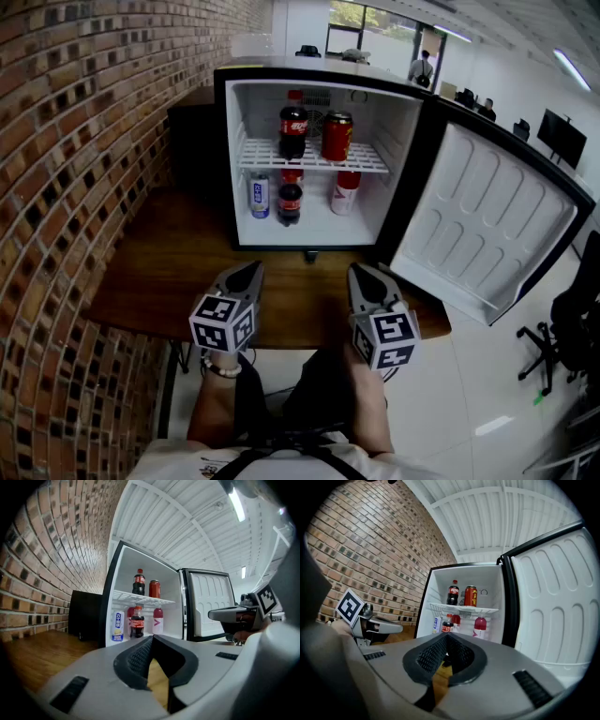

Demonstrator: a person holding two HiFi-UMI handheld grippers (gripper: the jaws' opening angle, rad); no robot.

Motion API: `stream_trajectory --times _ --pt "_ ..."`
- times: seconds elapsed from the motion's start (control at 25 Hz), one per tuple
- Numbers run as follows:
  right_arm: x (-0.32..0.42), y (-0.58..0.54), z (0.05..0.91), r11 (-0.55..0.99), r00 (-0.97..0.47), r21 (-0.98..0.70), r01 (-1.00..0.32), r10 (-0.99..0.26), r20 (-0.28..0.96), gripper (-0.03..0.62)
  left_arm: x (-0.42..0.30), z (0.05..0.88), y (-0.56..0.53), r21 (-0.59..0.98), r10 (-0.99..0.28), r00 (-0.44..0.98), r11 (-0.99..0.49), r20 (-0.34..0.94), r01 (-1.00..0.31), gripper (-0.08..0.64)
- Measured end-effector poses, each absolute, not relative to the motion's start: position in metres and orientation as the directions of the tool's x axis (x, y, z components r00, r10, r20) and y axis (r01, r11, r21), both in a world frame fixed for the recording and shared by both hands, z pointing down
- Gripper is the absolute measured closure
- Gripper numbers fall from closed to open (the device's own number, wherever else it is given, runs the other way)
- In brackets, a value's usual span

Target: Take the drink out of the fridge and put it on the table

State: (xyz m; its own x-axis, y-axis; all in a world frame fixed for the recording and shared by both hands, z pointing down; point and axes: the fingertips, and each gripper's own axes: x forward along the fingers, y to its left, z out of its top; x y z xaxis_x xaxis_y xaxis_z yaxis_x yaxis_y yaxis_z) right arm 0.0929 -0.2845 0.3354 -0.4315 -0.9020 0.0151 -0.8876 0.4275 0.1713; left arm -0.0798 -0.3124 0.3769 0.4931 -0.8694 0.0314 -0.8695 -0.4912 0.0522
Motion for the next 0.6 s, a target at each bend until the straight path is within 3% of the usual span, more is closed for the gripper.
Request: stream_trajectory --times 0.6 --pt "0.0975 -0.2867 0.3357 0.414 -0.42 0.178 -0.893 -0.907 0.0 0.575 -0.079 0.3764 -0.3138 0.046 -0.872 0.489 -0.487 0.028 -0.872 0.56"
